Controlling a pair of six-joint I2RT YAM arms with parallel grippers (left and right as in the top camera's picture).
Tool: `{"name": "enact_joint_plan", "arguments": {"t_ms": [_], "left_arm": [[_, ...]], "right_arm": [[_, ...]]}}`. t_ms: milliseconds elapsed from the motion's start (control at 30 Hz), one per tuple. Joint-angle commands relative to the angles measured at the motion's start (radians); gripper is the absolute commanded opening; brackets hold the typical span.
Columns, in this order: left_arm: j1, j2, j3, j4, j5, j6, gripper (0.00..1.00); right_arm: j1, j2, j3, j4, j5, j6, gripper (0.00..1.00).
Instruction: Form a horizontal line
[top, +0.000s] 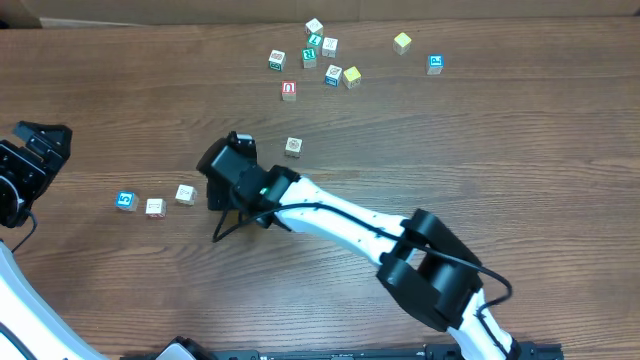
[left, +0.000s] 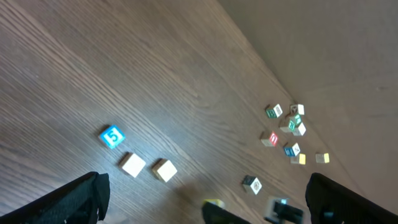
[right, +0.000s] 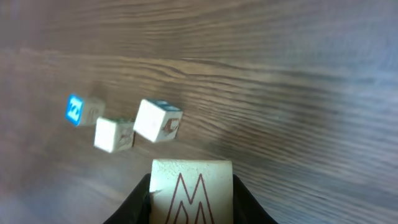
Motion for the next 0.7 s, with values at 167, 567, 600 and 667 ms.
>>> {"name": "enact_joint_plan", "arguments": {"t_ms": [167, 567, 600, 667], "left_arm": [[-0.026, 0.029, 0.019, 0.001, 0.019, 0.027, 1.00], [-0.026, 0.048, 0.019, 0.005, 0.016, 0.027, 1.00], [-0.026, 0.048, 0.019, 0.004, 0.016, 0.027, 1.00], [-0.026, 0.048, 0.019, 0.005, 0.016, 0.026, 1.00]], "right_arm": [[-0.001, 0.080, -0.006, 0.089, 0.068, 0.214, 0.09], [0.013, 0.171, -0.007, 0.241, 0.068, 0.307, 0.09], [0.013, 0.187, -0.007, 0.278, 0.069, 0.307, 0.09], [0.013, 0.206, -0.007, 0.317, 0.072, 0.312, 0.09]]}}
